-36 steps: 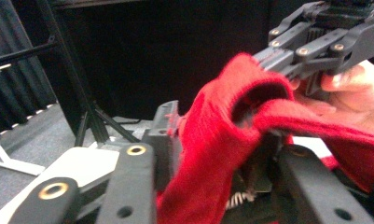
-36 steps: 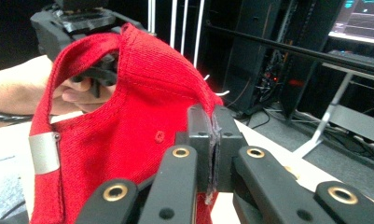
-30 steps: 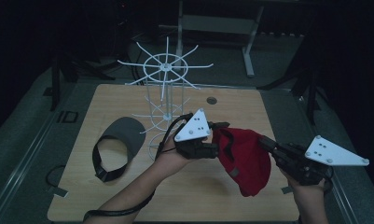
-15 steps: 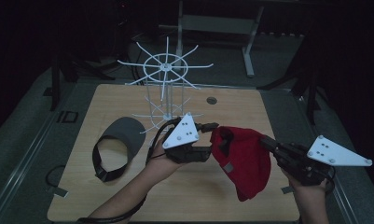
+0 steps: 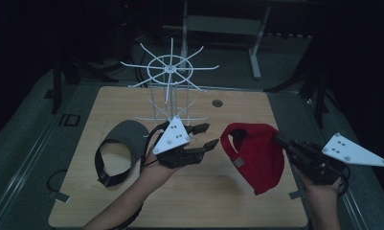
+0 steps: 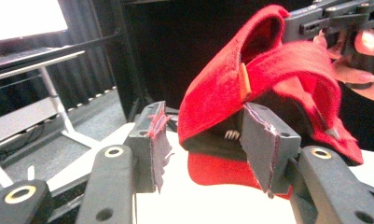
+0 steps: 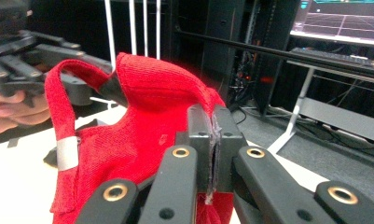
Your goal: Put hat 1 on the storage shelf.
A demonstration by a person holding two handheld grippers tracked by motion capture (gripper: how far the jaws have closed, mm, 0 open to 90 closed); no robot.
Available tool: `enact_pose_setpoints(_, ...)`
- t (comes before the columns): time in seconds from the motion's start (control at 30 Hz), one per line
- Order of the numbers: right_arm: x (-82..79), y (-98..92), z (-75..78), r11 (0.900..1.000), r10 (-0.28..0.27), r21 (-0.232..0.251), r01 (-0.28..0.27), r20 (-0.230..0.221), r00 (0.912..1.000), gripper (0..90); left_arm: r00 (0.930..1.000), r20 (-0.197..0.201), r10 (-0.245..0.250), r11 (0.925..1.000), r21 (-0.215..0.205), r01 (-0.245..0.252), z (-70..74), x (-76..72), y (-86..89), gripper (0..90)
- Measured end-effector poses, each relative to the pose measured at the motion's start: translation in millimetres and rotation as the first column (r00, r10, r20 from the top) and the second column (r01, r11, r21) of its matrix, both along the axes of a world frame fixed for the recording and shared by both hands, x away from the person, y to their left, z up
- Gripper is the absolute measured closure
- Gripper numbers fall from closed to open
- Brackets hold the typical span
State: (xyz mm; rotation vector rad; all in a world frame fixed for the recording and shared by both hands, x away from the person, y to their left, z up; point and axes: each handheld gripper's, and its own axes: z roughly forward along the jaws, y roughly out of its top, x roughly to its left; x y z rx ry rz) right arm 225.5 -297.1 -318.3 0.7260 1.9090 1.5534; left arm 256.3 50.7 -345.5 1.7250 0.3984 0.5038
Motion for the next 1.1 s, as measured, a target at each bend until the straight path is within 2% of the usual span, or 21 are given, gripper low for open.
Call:
enact_pose_setpoints(0.23,7.2,-6.4,3.3,0.999,-0.034,0.038,0.034,-0.002,0.9994,88.7,0.9997,-0.017,0.016,0.9998,-0.008,-0.016,-16.2,-9.9,13.0,51.5)
enact_pose_setpoints(0.53,14.9,-1.8,23.1,0.996,-0.048,0.081,0.045,0.030,0.9984,88.6,0.9985,-0.047,0.028,0.9996,-0.008,-0.028,-39.8,-25.8,25.1,51.4)
enact_pose_setpoints(0.73,19.1,6.6,42.9,0.994,-0.052,0.103,0.045,0.060,0.9968,88.6,0.9976,-0.046,0.052,0.9986,-0.009,-0.053,-53.7,-35.0,34.9,51.4)
enact_pose_setpoints(0.93,27.7,18.4,63.3,0.990,-0.049,0.134,0.038,0.080,0.9956,88.6,0.9950,-0.077,0.063,0.9978,-0.018,-0.065,-66.2,-38.2,44.0,51.4)
enact_pose_setpoints(1.1,34.6,34.0,74.3,0.991,-0.046,0.131,0.034,0.092,0.9947,88.6,0.9931,-0.093,0.071,0.9970,-0.023,-0.074,-72.3,-38.9,50.0,51.4)
